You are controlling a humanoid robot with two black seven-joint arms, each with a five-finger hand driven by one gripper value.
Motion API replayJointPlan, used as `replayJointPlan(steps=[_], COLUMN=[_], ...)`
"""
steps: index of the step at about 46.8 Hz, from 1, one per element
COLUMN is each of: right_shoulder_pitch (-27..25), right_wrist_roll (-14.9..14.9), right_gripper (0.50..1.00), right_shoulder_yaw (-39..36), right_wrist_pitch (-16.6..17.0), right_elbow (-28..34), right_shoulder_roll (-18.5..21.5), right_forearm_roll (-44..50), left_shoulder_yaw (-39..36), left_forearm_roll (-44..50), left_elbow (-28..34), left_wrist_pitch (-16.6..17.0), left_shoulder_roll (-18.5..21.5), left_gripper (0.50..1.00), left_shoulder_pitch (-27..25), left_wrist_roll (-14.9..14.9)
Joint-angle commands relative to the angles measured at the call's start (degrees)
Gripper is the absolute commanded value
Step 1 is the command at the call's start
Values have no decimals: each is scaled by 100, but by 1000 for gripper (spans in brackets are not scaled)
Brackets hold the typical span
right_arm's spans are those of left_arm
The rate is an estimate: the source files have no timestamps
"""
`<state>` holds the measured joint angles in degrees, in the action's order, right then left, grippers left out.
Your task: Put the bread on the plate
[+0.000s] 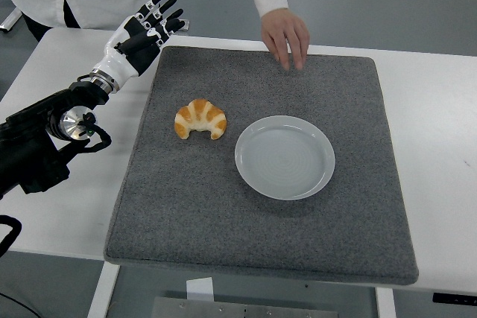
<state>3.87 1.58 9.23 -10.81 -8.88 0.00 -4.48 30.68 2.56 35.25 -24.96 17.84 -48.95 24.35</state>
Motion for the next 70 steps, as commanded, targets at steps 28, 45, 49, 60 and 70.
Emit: replayJointPlan(steps=[28,45,49,60,70], right_shoulder_pitch=[0,0,0,0,0], right_wrist_roll=[0,0,0,0,0], right_gripper=[952,952,952,952,952], right_shoulder_yaw=[0,0,0,0,0], right_wrist_pitch=[0,0,9,9,0], right_elbow=[0,0,0,0,0], right_shoulder_roll=[0,0,0,0,0], right_forearm_roll=[0,0,0,0,0], left_shoulder_yaw=[9,44,35,18,35], left_forearm_roll=[7,95,86,51,51], left_elbow=[0,9,0,-9,17], left_wrist_pitch=[-9,-45,122,167,149], left_shoulder_roll=[-44,-44,-44,-26,0], left_gripper=[992,992,992,992,992], left_shoulder_pitch=[0,-61,-79,-70,-97], left_wrist_roll=[9,9,9,9,9])
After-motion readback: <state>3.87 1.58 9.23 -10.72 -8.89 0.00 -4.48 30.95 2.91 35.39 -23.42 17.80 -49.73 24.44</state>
